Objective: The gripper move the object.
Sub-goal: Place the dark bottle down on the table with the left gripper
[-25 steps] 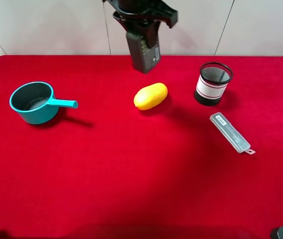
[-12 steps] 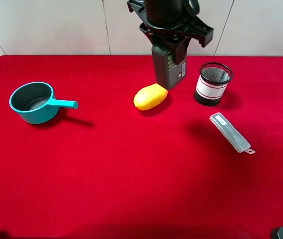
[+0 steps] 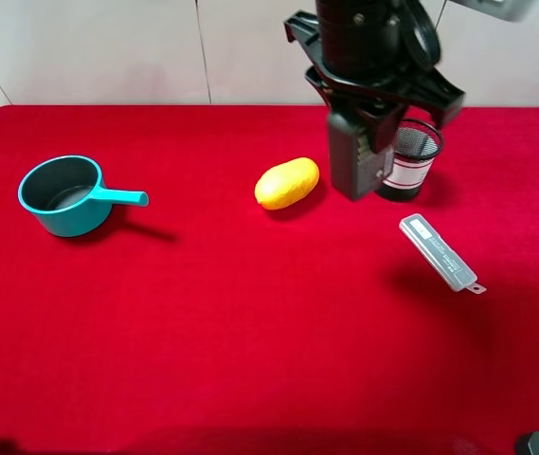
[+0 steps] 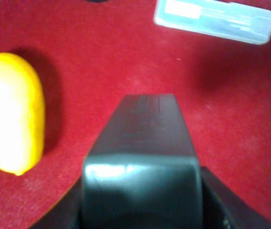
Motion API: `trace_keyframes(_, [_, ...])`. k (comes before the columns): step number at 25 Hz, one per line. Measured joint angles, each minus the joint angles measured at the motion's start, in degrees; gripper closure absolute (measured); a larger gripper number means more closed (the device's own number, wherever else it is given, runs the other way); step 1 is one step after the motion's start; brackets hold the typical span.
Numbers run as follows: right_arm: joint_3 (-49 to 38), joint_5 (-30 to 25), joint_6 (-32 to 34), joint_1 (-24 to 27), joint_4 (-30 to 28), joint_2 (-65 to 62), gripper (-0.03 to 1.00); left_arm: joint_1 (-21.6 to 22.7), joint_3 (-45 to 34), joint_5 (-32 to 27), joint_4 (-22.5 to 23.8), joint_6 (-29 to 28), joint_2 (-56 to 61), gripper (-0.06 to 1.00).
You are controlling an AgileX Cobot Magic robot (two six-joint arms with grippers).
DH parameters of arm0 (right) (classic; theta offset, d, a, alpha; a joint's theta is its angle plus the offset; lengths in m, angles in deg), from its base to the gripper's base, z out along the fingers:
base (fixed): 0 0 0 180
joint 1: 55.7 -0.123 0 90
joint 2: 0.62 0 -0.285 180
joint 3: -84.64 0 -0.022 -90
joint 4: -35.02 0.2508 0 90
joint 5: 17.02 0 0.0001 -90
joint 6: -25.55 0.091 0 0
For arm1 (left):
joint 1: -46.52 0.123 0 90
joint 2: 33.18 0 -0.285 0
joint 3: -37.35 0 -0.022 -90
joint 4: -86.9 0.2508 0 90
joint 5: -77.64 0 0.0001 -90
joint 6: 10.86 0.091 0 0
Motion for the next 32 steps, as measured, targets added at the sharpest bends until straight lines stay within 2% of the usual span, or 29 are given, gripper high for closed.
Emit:
trace_keyframes(4, [0.0, 0.0, 0.0, 0.0, 0.0, 0.0, 0.27, -2.2, 0.0, 0.0, 0.0, -0.5, 0.0, 0.52])
trace_keyframes(10, [0.0, 0.0, 0.0, 0.0, 0.0, 0.0, 0.27, -4.0, 0.0, 0.0, -0.2, -5.3, 0.0, 0.52])
trace_keyframes(21, [0.0, 0.0, 0.0, 0.0, 0.0, 0.0, 0.27, -4.3, 0.0, 0.0, -1.0, -19.0, -0.3, 0.52])
trace_keyframes(26, [0.0, 0.0, 0.0, 0.0, 0.0, 0.0, 0.27, -4.3, 0.0, 0.0, -1.0, -21.7, -2.7, 0.52])
trace_keyframes(32, [0.0, 0.0, 0.0, 0.0, 0.2, 0.0, 0.27, -4.3, 0.0, 0.0, -0.7, -22.2, -5.5, 0.52])
